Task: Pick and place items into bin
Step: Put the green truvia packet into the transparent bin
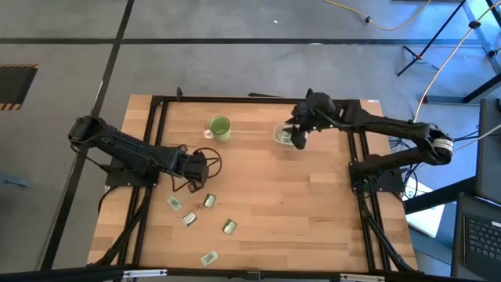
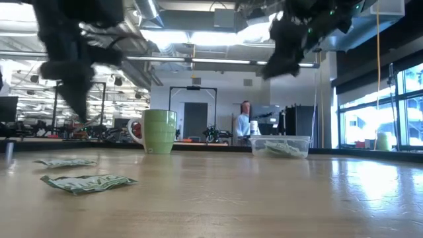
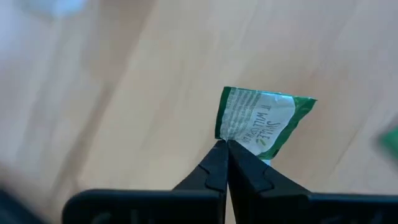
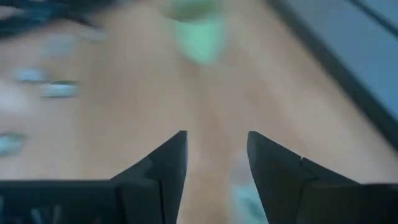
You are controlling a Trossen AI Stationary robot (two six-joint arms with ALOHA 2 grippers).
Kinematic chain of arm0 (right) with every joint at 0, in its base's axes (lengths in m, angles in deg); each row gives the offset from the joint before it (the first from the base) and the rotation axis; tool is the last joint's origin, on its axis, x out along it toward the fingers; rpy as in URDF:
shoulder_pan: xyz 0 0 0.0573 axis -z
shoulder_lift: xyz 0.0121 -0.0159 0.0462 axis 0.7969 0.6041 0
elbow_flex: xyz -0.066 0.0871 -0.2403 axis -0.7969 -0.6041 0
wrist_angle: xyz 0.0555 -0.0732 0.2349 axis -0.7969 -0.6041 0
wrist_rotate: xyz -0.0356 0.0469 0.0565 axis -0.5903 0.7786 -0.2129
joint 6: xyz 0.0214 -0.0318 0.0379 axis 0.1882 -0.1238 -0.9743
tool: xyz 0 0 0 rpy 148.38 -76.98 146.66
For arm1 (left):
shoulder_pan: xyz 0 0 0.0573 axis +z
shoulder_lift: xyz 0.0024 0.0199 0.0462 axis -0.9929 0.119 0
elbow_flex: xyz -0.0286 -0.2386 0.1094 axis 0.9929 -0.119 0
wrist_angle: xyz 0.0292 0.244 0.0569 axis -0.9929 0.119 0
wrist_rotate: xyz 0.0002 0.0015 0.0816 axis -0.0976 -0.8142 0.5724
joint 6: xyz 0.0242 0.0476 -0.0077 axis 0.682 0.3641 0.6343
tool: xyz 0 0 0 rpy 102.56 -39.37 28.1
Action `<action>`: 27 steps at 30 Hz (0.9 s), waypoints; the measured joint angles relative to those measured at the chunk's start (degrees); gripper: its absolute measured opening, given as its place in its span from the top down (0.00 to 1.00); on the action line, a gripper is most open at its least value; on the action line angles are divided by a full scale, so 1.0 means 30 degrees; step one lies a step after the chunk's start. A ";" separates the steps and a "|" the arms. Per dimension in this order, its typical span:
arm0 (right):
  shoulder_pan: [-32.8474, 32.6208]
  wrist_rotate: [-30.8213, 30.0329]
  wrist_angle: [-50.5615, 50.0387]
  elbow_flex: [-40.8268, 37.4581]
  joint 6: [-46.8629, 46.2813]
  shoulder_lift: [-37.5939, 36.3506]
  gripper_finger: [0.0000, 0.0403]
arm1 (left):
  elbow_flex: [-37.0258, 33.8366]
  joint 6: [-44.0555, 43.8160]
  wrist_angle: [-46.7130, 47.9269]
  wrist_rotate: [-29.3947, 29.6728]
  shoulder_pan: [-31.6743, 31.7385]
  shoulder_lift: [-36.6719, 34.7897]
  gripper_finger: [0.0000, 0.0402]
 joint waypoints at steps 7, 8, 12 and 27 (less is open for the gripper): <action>-0.3878 0.1827 0.4159 -0.0007 0.2379 0.0835 0.58 | 0.0892 0.5786 -0.7125 0.5677 0.0000 -0.0015 1.00; -0.4399 0.1719 0.5016 -0.0007 0.2639 0.1085 0.58 | 0.0892 0.6865 -0.8480 0.6367 0.0000 -0.0015 1.00; -0.6239 -0.0918 0.7868 -0.0007 0.3575 0.2160 0.58 | 0.0906 1.1205 -1.3908 0.9194 0.0000 0.0080 1.00; -0.8736 -0.6975 1.8044 -0.0015 0.7224 0.6030 0.58 | 0.0928 1.9395 -2.3506 1.1586 0.0549 0.0863 1.00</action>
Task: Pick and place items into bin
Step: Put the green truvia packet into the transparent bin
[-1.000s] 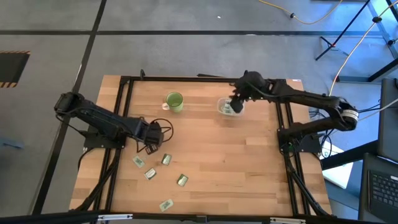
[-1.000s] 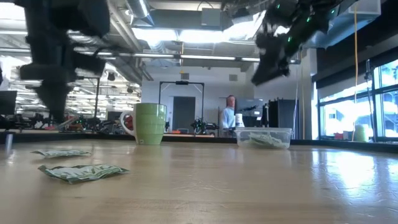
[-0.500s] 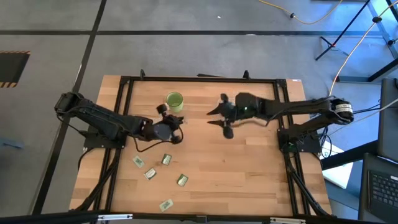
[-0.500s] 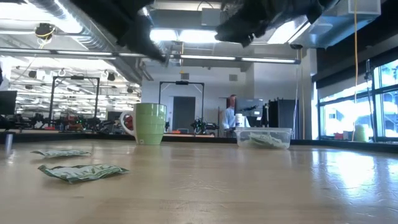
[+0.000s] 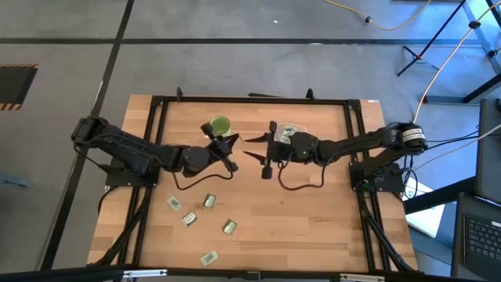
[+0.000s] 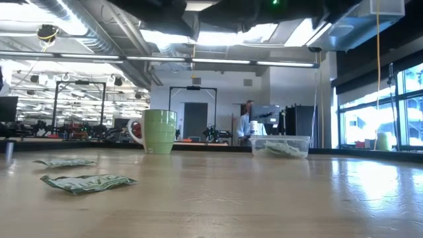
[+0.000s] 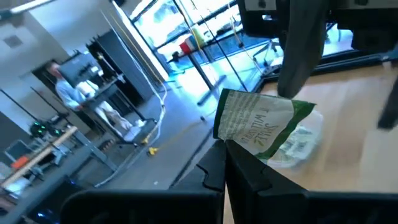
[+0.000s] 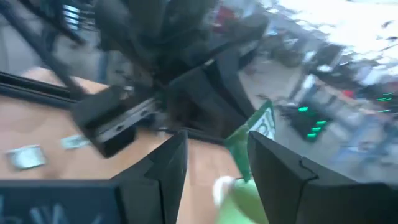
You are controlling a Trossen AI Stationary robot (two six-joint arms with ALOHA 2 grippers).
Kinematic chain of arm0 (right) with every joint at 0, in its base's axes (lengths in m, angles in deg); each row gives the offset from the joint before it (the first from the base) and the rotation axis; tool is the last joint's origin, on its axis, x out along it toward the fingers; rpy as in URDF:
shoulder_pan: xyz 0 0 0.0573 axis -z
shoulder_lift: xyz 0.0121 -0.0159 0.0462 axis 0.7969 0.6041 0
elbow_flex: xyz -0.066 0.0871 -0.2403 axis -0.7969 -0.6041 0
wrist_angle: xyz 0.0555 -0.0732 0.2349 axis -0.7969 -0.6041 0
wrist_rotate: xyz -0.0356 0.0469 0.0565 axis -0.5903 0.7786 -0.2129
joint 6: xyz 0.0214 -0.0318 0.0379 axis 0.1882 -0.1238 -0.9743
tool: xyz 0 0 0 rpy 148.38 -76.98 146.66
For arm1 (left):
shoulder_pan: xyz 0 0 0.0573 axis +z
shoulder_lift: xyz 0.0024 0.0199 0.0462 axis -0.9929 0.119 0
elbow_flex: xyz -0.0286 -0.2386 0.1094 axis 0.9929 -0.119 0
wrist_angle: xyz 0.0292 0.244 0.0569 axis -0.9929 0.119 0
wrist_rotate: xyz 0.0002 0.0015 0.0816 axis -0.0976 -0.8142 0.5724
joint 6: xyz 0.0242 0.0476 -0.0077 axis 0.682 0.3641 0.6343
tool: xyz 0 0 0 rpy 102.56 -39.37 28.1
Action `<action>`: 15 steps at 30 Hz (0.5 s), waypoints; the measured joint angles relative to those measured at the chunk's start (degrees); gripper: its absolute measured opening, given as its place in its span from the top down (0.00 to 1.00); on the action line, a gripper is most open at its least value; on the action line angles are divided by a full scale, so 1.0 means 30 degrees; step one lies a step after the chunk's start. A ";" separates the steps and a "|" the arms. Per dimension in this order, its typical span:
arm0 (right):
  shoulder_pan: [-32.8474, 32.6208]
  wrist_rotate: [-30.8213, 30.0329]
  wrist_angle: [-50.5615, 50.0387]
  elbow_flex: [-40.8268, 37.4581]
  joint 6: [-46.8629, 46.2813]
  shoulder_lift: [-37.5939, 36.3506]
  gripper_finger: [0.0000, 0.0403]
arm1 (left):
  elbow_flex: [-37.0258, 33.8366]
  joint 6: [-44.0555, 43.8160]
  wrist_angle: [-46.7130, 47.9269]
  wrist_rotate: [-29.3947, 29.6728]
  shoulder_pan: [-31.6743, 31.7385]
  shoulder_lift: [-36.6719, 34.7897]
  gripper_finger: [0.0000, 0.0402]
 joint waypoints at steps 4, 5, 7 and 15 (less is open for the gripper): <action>0.0007 -0.2108 0.0843 -0.0007 0.0270 0.0430 0.58 | 0.0000 0.0492 -0.0838 0.0011 0.0297 0.0135 1.00; 0.0018 -0.2433 0.0957 -0.0007 0.0264 0.0445 0.58 | 0.0000 0.0492 -0.0885 0.0017 0.0357 0.0135 1.00; 0.0023 -0.2595 0.1172 -0.0007 0.0216 0.0462 0.58 | 0.0000 0.0558 -0.1055 0.0023 0.0425 0.0135 1.00; 0.0022 -0.2578 0.1847 -0.0007 -0.0350 0.0462 0.58 | 0.0000 0.0626 -0.2047 -0.0224 0.0639 0.0128 1.00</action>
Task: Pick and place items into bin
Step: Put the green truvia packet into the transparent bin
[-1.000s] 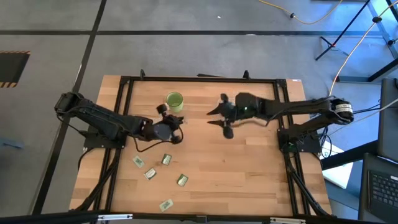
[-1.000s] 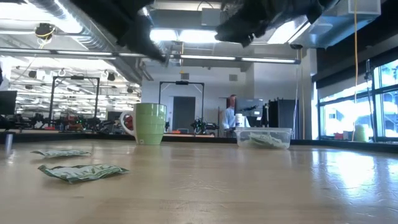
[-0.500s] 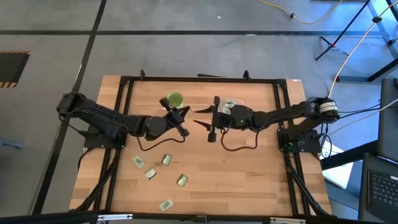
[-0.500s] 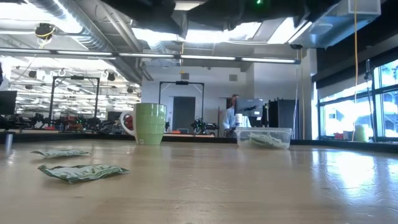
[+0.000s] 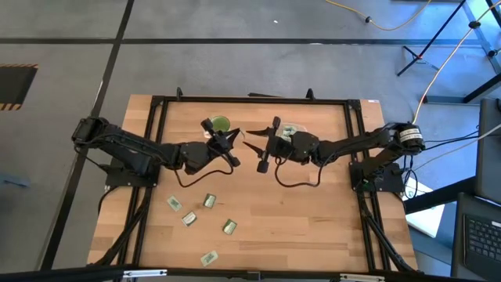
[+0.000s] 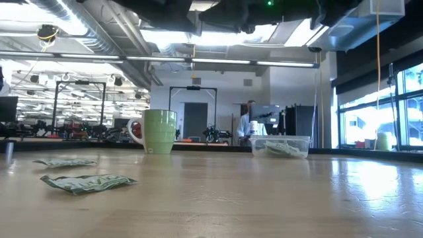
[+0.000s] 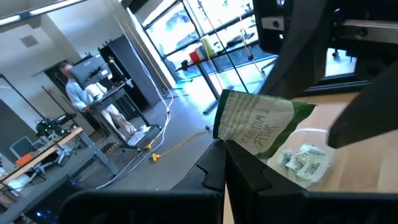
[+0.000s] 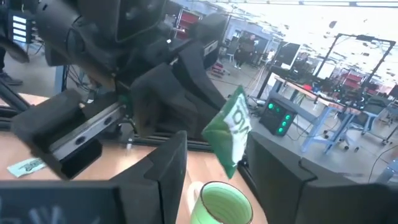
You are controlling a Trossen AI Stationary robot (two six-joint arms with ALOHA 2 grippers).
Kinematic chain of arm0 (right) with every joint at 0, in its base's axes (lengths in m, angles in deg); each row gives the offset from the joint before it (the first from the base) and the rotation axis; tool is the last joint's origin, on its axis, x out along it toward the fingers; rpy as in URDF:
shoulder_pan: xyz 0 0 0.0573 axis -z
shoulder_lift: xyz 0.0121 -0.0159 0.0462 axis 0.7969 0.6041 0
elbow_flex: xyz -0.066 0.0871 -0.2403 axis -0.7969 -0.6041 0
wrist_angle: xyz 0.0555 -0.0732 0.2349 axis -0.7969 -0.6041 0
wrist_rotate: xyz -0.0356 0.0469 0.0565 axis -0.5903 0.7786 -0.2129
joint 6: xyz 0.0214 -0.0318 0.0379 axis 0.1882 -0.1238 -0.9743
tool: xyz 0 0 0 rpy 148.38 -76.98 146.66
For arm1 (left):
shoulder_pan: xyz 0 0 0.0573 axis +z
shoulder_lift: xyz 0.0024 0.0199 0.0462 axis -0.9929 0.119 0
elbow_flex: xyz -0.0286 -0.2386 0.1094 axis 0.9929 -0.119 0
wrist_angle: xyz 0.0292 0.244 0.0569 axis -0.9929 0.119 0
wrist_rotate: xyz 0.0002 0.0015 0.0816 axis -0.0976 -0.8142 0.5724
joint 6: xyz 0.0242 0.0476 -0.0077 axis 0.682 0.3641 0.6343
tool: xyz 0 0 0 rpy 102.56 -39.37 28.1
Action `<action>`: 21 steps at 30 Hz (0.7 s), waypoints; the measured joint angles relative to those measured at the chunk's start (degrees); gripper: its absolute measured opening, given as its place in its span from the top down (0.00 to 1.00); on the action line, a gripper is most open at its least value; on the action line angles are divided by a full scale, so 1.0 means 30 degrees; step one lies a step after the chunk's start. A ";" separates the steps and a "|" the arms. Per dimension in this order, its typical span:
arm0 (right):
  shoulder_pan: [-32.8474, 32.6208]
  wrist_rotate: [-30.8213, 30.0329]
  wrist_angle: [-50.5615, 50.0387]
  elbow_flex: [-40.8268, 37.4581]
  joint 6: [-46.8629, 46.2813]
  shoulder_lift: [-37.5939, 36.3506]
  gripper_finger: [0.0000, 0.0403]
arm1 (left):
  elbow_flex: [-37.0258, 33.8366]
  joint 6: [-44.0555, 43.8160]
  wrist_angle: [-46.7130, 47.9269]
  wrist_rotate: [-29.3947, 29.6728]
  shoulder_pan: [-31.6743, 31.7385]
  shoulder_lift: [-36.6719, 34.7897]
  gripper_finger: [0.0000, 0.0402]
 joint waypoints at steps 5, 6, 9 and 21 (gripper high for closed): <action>-0.0007 0.0007 0.0871 0.0000 -0.0082 0.0000 0.59 | 0.0000 -0.0024 -0.0356 -0.0461 0.0000 0.0000 1.00; -0.0007 0.0002 0.0917 0.0000 -0.0108 0.0000 0.60 | 0.0000 -0.0033 -0.0471 -0.0572 0.0000 0.0000 1.00; 0.0006 0.0007 0.0898 0.0000 -0.0110 0.0000 0.64 | 0.0005 0.0103 -0.0956 -0.0704 0.0000 0.0000 1.00; 0.0032 0.0036 0.0895 0.0000 0.0018 0.0000 0.91 | 0.0000 0.0421 -0.1070 -0.0925 -0.0058 -0.0003 1.00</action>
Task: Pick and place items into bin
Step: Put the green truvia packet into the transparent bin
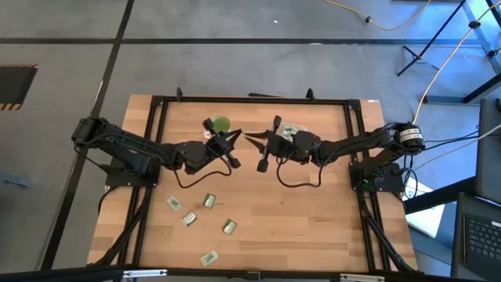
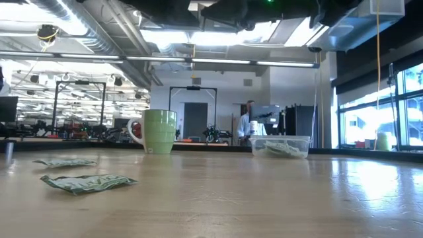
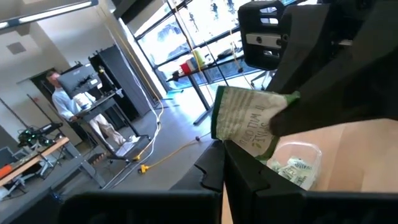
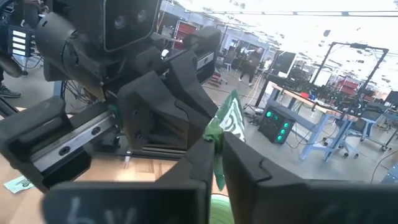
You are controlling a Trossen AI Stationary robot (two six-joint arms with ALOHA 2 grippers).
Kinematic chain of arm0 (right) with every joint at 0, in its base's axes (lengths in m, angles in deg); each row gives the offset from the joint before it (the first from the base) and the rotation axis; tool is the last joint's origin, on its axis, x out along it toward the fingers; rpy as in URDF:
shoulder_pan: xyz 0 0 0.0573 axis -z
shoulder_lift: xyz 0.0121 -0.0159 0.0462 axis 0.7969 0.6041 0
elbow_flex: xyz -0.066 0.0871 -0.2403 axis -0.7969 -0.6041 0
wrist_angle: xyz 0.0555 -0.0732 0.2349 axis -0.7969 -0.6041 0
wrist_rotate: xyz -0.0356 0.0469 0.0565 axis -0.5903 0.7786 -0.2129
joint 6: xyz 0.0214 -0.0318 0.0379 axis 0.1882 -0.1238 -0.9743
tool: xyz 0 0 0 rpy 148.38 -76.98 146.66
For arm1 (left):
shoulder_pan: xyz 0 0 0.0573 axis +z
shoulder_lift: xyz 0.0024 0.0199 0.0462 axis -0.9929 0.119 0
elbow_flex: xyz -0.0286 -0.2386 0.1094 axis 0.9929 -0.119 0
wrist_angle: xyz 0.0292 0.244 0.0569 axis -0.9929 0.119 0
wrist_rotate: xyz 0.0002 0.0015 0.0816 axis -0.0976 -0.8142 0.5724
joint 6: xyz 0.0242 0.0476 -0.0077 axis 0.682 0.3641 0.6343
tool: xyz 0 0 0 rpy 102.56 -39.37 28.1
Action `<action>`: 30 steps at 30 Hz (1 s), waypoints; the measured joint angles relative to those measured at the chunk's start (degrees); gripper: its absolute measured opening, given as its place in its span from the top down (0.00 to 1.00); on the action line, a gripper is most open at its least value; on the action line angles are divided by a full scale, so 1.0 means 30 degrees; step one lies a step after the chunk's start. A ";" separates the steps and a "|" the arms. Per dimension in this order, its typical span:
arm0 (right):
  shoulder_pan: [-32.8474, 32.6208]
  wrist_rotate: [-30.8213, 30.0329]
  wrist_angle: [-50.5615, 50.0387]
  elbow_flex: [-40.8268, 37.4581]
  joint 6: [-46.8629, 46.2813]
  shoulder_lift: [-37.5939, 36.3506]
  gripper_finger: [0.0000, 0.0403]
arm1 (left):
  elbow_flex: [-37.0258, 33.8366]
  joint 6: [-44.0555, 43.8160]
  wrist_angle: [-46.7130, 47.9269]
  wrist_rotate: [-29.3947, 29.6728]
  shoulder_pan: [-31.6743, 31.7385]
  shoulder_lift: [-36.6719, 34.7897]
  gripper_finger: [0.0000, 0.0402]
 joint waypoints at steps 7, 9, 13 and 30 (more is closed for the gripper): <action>-0.0002 -0.0223 -0.0040 0.0000 -0.0272 0.0000 0.98 | 0.0000 0.0682 0.0230 0.0013 0.0000 -0.0004 0.96; -0.0017 -0.0935 -0.0163 0.0000 -0.0299 -0.0011 0.98 | 0.0000 0.0851 0.0446 0.0165 -0.0062 -0.0004 0.92; 0.0002 -0.2791 -0.1656 0.0000 0.0228 -0.0424 0.99 | 0.0000 0.0311 0.1893 0.1719 -0.0437 -0.0147 0.81; 0.6510 0.2321 -2.3203 0.0007 -1.0410 -0.6056 1.00 | 0.0007 -1.1218 1.6566 -1.1141 -0.0867 -0.2736 0.74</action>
